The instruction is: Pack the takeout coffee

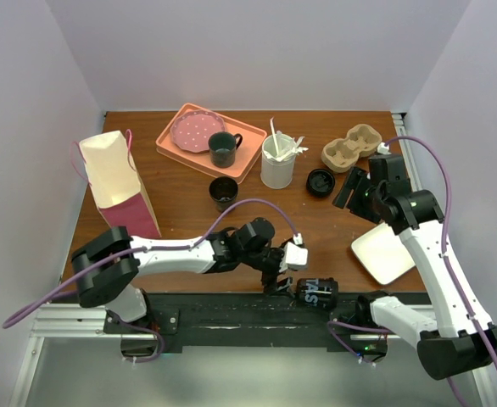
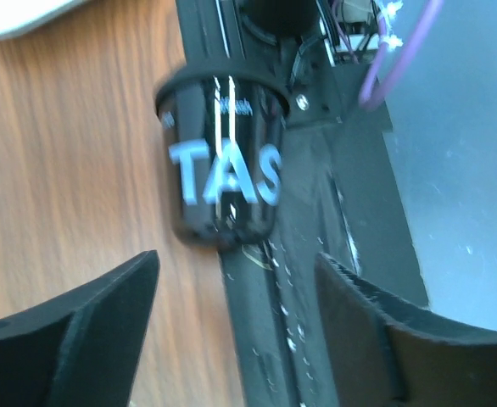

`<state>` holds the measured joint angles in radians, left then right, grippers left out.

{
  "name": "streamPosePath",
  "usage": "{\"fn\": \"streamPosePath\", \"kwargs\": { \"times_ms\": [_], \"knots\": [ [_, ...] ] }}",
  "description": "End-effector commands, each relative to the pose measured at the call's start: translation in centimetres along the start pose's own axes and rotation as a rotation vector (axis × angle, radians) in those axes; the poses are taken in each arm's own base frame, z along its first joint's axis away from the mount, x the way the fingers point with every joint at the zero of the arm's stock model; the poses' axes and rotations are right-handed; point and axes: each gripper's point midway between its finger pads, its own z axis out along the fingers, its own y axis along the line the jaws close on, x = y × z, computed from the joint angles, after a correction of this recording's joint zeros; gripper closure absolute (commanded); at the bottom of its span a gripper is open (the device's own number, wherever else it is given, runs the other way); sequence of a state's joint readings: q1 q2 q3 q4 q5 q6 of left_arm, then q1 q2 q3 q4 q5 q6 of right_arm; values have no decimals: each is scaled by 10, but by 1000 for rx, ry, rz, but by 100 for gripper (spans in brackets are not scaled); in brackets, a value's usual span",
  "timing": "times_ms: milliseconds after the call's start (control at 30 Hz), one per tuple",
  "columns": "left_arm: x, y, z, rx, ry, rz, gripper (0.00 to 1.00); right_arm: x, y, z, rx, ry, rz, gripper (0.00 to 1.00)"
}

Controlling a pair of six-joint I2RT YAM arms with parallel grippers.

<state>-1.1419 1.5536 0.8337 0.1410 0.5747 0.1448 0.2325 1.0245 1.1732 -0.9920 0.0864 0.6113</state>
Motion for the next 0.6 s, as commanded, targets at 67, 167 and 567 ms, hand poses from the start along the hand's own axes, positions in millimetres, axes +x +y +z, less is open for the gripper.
{"fn": "streamPosePath", "kwargs": {
  "times_ms": [67,167,567],
  "knots": [
    [-36,15,19,13,-63,194,16,-11,2,-12,-12,-54,27,30],
    [-36,20,28,20,-43,200,15,-16,2,-17,-8,-70,24,30],
    [-18,3,59,76,15,169,13,-24,-1,-25,4,-114,24,30]
  ]
}}
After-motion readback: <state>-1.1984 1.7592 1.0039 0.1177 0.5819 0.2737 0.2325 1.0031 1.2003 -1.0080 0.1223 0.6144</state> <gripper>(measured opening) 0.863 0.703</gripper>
